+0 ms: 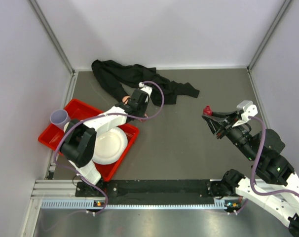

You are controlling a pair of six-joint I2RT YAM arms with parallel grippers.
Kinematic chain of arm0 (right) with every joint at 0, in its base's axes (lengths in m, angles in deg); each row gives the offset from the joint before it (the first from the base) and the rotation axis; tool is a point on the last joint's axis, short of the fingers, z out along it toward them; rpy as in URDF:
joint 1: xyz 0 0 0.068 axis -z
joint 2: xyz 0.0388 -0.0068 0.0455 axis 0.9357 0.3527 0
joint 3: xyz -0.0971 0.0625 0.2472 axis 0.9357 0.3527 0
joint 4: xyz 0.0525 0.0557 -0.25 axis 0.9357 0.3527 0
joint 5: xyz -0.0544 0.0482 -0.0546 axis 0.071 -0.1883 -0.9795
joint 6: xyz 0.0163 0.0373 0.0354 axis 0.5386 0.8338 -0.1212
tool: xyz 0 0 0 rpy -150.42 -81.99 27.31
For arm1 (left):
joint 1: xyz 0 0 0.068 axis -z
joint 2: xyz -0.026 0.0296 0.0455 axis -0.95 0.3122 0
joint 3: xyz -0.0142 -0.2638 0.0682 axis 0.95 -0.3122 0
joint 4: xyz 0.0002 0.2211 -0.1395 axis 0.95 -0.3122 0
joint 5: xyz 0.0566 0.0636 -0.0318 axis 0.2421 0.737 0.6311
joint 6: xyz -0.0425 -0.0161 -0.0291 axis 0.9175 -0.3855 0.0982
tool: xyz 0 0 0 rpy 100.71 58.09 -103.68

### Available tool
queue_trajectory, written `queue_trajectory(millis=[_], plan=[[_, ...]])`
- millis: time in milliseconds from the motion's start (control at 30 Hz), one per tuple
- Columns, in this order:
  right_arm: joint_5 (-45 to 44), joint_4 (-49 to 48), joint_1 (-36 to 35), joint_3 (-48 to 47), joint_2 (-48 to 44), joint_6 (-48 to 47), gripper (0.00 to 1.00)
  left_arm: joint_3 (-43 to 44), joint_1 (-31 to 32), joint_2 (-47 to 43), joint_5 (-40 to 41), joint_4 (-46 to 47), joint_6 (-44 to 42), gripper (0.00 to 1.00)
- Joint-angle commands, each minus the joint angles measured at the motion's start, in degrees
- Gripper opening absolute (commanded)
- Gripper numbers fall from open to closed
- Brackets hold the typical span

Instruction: Paint the nails

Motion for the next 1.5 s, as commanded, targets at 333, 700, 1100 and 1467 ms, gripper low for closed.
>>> queue_trajectory(millis=[333, 700, 1100, 1467], plan=[[0.31, -1.40, 0.44, -0.29, 0.61, 0.41, 0.00, 0.58, 0.19, -0.88, -0.35, 0.39, 0.43, 0.00], [0.31, -1.40, 0.44, -0.38, 0.52, 0.49, 0.00, 0.40, 0.19, -0.18, 0.17, 0.04, 0.96, 0.00], [0.39, -1.22, 0.35, -0.38, 0.52, 0.49, 0.00, 0.05, 0.28, -0.97, 1.23, -0.93, 0.96, 0.00], [0.39, -1.31, 0.35, -0.38, 0.61, 0.41, 0.00, 0.75, 0.10, -0.27, -1.41, 0.39, 0.88, 0.00]])
